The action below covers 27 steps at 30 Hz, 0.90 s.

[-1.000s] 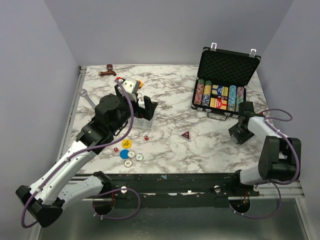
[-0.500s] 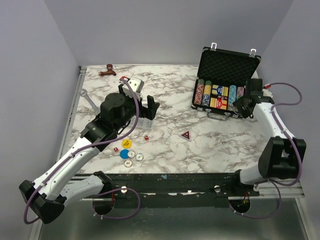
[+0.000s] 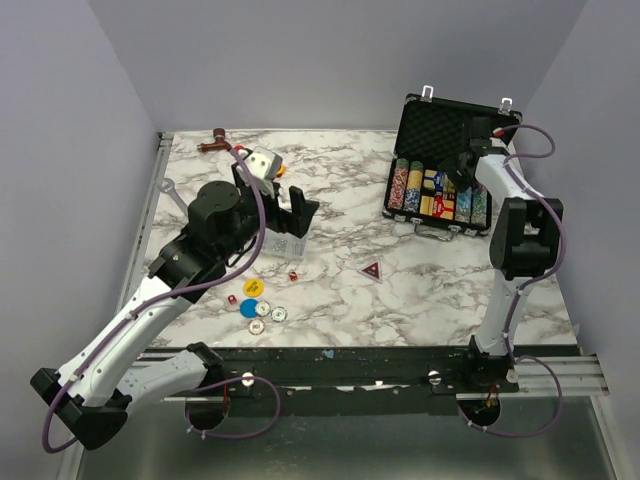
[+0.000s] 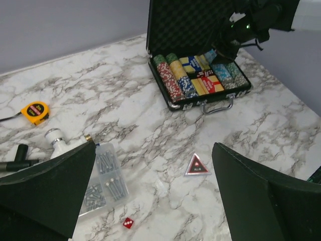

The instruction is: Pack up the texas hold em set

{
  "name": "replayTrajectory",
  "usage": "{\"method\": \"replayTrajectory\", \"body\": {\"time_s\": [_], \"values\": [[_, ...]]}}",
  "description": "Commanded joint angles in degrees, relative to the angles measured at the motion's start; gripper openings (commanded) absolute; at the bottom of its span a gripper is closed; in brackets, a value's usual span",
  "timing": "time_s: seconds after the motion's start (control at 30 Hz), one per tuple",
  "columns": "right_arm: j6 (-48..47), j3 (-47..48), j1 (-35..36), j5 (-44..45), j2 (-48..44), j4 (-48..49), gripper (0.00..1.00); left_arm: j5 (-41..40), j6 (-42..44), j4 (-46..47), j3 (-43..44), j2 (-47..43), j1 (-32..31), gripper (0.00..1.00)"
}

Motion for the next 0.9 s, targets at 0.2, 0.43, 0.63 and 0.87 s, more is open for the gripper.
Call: {"method": "replayTrajectory", "body": {"time_s": [0.2, 0.43, 0.63, 0.87], "values": [[-1.5, 7.7, -0.2, 3.6, 8.2, -1.6, 0.41, -2.2, 3.7, 0.5, -5.3, 0.5, -0.4, 0.99], [-2.8, 10.0, -0.2, 5.6, 9.1, -2.8, 0.6, -2.4, 3.9, 0.6, -6.1, 0.5, -0.3, 0.99], [-9.2, 6.7, 4.5, 9.4, 2.5, -2.4, 0.98, -2.8, 4.2, 0.6, -6.3, 1.0, -0.3, 0.99], [-17.9, -11.7, 19.9, 6.9, -14.3, 2.7, 0.91, -2.9, 4.2, 0.4, -6.2, 1.7, -0.3, 0.99]]}}
